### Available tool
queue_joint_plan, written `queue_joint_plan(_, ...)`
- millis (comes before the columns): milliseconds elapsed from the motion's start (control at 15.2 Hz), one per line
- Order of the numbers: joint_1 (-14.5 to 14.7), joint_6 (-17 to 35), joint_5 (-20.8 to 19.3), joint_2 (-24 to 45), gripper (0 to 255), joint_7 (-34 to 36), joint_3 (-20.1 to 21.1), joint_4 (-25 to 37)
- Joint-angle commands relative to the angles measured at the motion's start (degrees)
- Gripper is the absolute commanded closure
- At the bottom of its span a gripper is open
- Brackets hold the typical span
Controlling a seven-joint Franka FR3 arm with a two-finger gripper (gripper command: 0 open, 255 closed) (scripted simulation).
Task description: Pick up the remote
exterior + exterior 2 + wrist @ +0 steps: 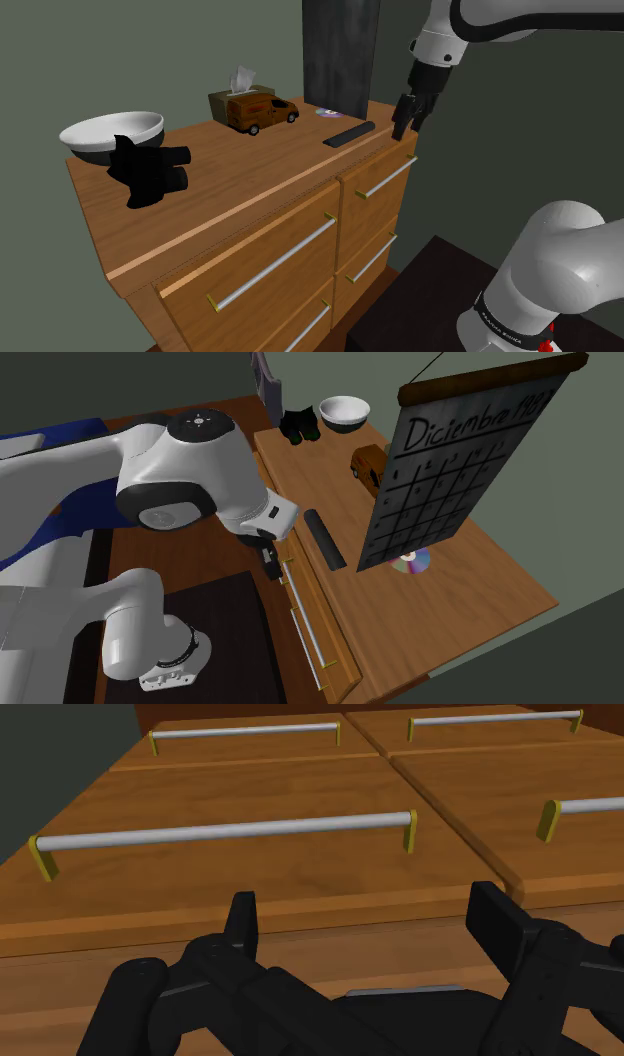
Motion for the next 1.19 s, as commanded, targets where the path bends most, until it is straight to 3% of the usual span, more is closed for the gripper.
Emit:
queue_joint_plan(0,0.00,0.00,0.00,0.00,0,0.00,0.00,0.00)
queue_joint_plan(396,13.06,-4.59,-4.44,18.55,0,-41.26,-11.90,16.97)
queue_joint_plan(792,22.82,-10.57,-5.29,35.09,0,-80.26,-16.19,33.84)
queue_joint_plan(1122,22.57,-6.65,-5.51,34.37,0,-80.06,-16.07,29.23)
